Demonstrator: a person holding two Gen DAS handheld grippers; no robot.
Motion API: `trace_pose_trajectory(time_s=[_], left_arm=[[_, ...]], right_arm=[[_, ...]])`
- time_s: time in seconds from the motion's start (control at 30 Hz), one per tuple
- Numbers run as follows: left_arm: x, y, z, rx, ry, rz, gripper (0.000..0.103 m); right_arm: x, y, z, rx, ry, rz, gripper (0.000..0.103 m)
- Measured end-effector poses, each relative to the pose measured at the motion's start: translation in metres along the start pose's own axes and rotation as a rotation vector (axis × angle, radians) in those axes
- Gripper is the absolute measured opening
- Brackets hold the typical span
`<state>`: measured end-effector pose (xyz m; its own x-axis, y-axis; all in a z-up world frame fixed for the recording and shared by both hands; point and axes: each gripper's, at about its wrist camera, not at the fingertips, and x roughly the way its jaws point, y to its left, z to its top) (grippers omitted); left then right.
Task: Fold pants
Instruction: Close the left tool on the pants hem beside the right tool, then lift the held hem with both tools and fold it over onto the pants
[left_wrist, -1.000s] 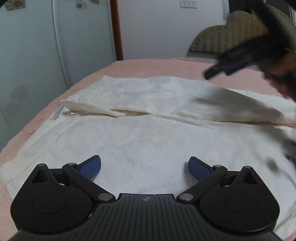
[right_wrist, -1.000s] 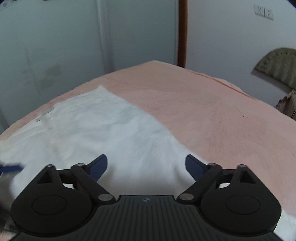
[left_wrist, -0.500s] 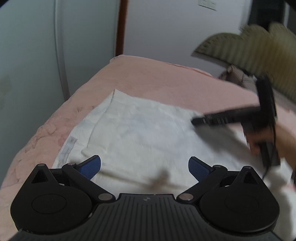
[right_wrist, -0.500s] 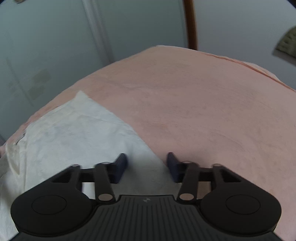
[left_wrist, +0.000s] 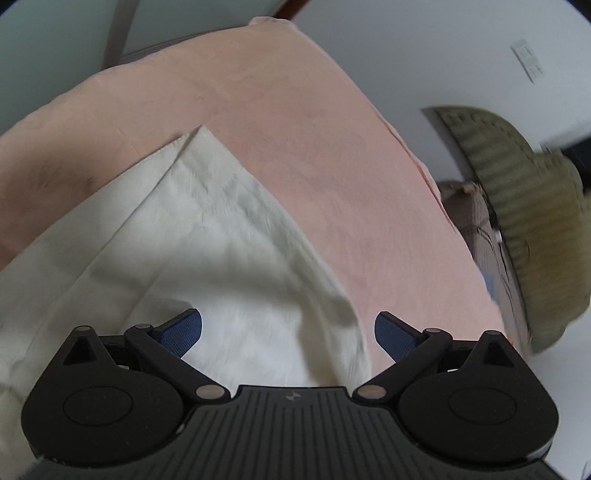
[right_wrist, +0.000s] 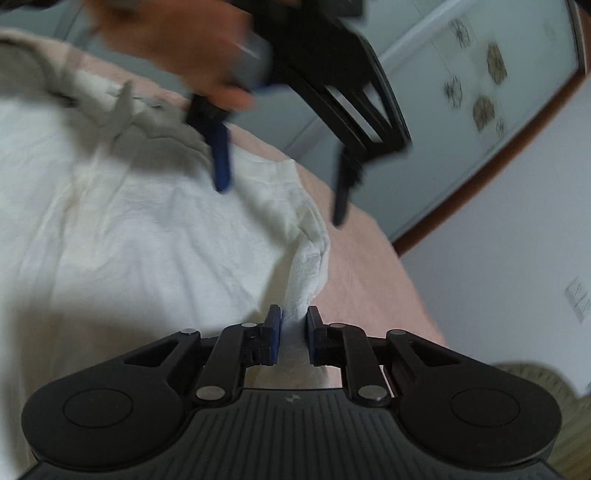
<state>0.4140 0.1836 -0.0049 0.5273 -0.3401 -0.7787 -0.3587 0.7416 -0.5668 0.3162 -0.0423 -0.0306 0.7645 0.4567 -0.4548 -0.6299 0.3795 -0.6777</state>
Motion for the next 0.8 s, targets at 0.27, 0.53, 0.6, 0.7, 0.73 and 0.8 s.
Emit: trace_pose_trajectory(time_s=[0.27, 0.53, 0.6, 0.7, 0.73, 0.8], left_arm=[[0.020, 0.002, 0.017, -0.086, 0.017, 0.004, 0.056], [-0.048, 0.012, -0.056, 0.085, -0.162, -0.077, 0.006], [-0.077, 0.016, -0.092, 0.176, -0.223, -0.096, 0.005], [-0.113, 0.036, -0.143, 0.207, -0.252, -0.165, 0.005], [-0.123, 0.045, -0.157, 0.196, -0.254, -0.195, 0.005], [-0.139, 0.062, -0.185, 0.181, -0.270, -0.247, 0.005]], right_arm=[[-0.011, 0.025, -0.009, -0.064, -0.034, -0.013, 0.015], [-0.057, 0.018, -0.005, 0.078, -0.066, -0.051, 0.015], [-0.083, 0.018, -0.009, 0.125, -0.071, -0.069, 0.015], [-0.123, 0.025, -0.024, 0.130, -0.032, -0.088, 0.016], [-0.135, 0.030, -0.031, 0.105, -0.010, -0.108, 0.016], [-0.155, 0.040, -0.045, 0.059, 0.039, -0.150, 0.016]])
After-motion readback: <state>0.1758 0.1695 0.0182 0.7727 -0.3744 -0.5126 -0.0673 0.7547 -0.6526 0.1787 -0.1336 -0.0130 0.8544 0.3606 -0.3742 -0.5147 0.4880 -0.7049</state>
